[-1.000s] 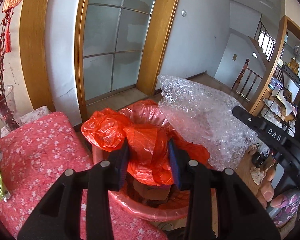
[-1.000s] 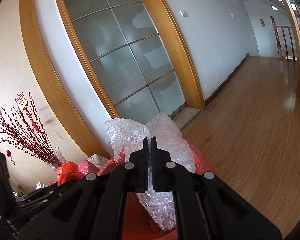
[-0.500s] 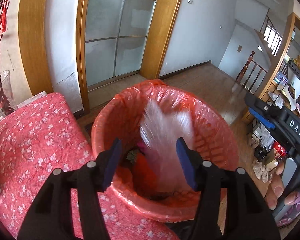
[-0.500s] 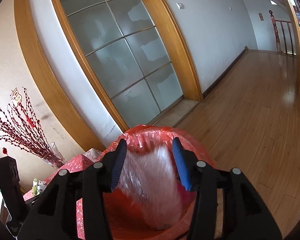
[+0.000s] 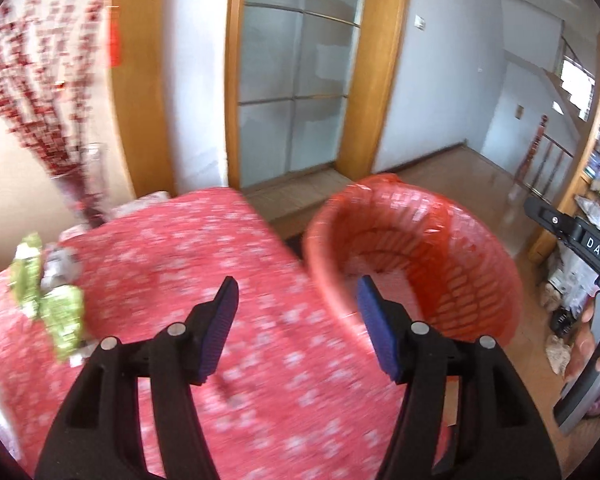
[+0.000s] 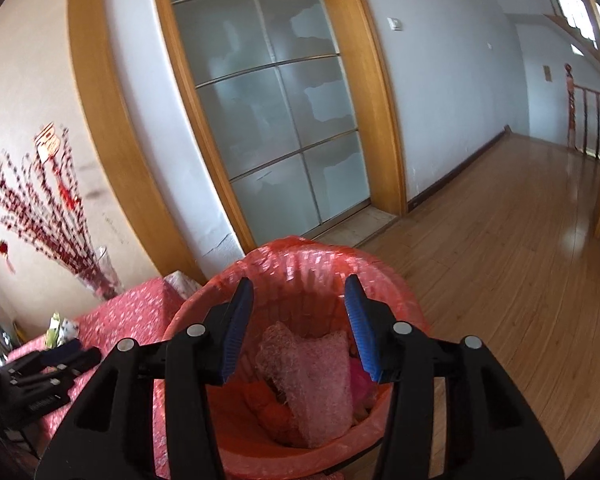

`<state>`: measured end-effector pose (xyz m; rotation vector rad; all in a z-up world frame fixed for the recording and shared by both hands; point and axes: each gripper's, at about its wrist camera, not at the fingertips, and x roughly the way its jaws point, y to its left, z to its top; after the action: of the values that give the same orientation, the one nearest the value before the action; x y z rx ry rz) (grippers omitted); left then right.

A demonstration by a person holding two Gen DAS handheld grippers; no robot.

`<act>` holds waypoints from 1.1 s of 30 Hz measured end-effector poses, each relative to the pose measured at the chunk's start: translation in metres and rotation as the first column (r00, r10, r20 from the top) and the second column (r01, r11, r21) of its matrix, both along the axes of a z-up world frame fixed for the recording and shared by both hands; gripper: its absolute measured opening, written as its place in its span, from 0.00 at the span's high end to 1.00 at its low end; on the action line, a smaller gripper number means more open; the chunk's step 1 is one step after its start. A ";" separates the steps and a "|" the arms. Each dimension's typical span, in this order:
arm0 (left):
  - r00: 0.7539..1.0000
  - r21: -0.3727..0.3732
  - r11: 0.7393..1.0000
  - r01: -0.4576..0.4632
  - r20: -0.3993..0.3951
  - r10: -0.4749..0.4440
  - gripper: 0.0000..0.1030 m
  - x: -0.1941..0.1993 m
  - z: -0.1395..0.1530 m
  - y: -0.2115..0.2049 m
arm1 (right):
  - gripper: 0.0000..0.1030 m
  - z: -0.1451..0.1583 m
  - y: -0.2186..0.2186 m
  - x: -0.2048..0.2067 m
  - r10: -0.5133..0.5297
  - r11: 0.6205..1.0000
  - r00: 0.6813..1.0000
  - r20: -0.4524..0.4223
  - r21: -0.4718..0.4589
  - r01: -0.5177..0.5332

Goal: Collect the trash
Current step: 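Grasp the second orange plastic bag with the left gripper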

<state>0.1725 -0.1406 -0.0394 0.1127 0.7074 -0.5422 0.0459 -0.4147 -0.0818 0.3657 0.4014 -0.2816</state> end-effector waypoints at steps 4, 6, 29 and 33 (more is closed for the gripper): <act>0.995 0.015 0.995 -0.098 0.037 0.097 0.40 -0.003 0.007 0.050 | 0.53 0.002 0.022 0.007 0.059 0.998 0.998 -0.011 -0.017 -0.060; 0.988 0.015 0.989 -0.149 0.047 0.148 0.40 -0.005 0.009 0.078 | 0.53 0.003 0.040 0.013 0.106 0.994 0.994 -0.019 -0.035 -0.107; 0.775 0.114 0.768 -0.631 0.030 0.632 0.41 -0.056 -0.023 0.307 | 0.53 -0.013 0.220 0.057 0.512 0.852 0.852 -0.109 -0.062 -0.520; 0.766 0.142 0.759 -0.635 -0.007 0.643 0.44 -0.048 -0.033 0.307 | 0.53 -0.011 0.228 0.057 0.525 0.843 0.843 -0.116 -0.071 -0.534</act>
<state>0.1247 0.1662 -0.0728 -0.0273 0.7829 0.1693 0.1030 -0.1866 -0.0931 0.1291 0.5608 0.2277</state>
